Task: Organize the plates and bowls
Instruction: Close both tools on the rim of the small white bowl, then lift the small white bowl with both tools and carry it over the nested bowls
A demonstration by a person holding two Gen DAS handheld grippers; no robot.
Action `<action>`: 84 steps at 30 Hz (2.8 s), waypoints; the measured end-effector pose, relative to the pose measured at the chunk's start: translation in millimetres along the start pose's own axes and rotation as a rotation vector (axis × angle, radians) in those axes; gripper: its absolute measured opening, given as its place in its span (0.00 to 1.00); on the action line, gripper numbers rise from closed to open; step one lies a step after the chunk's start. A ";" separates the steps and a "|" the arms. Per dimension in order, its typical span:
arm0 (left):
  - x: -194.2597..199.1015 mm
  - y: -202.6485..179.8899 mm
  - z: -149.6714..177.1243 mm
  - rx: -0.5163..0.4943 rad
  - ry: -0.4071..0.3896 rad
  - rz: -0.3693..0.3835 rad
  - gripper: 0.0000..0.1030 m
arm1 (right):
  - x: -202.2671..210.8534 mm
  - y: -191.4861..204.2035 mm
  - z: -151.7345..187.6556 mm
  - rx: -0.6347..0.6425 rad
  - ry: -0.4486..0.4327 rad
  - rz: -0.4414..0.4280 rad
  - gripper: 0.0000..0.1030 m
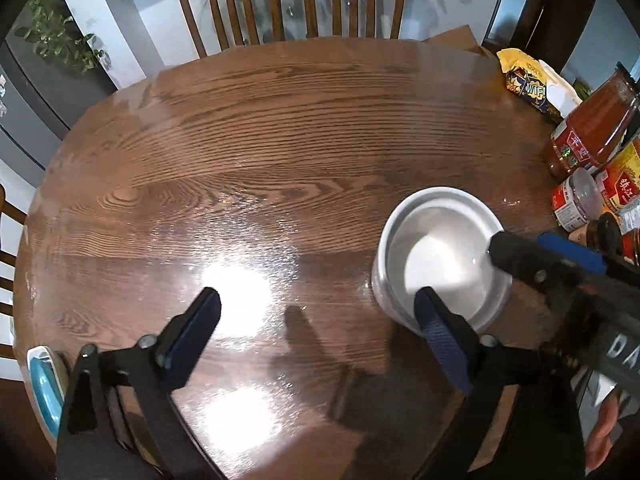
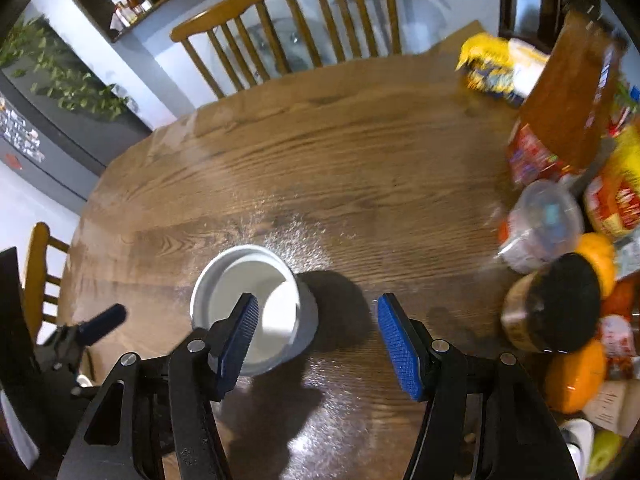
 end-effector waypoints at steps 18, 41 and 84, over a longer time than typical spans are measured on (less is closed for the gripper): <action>-9.9 -40.1 5.7 0.003 -0.026 0.120 0.26 | -14.7 8.6 12.0 -0.021 0.018 -0.106 0.16; 42.3 -37.1 24.1 -0.112 -0.165 0.089 0.23 | 31.2 23.3 37.5 -0.055 -0.068 -0.149 0.15; 188.4 120.1 97.7 -0.018 -0.375 -0.014 0.24 | 124.9 210.4 118.9 0.133 -0.156 -0.266 0.16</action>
Point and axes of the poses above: each gripper's, at about its wrist camera, not at the fingertips, and x roughly against the way its jaws point, y to its left, z to its underside, the point moved 9 cm from there along -x, roughly the way its jaws point, and after that the axes turned 12 degrees about -y, right-handed, at the moved point
